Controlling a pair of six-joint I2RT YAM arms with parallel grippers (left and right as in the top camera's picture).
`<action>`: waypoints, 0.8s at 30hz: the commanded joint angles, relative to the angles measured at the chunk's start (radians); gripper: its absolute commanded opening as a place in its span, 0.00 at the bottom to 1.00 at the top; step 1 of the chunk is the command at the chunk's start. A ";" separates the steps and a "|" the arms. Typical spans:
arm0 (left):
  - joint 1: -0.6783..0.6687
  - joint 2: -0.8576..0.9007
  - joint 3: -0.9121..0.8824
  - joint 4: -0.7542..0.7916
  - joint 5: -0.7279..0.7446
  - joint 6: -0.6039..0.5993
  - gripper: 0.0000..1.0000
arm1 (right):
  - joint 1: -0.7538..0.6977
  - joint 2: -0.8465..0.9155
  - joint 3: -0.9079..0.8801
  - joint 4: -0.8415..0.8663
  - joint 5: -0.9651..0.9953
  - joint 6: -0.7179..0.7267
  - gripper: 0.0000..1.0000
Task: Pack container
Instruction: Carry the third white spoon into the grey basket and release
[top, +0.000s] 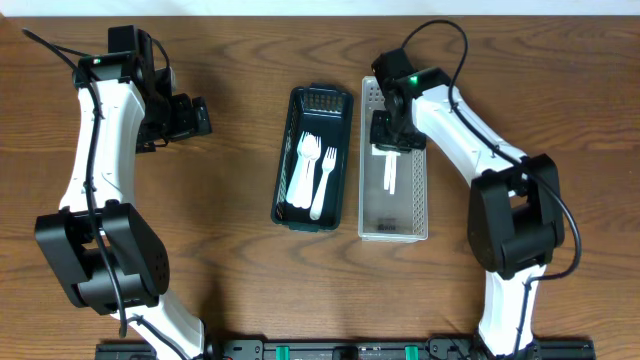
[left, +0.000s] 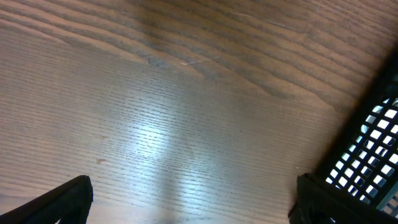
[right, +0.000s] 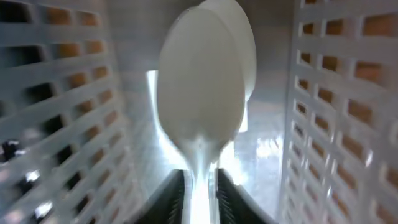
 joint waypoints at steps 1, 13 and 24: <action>0.000 0.006 -0.004 -0.005 -0.005 0.010 0.98 | -0.008 0.006 -0.001 0.000 0.014 -0.021 0.33; 0.000 0.006 -0.004 -0.005 -0.005 0.010 0.98 | -0.021 -0.130 0.138 -0.027 0.063 -0.011 0.34; -0.001 0.006 -0.004 -0.005 -0.005 0.010 0.98 | -0.406 -0.434 0.212 -0.299 0.141 0.331 0.49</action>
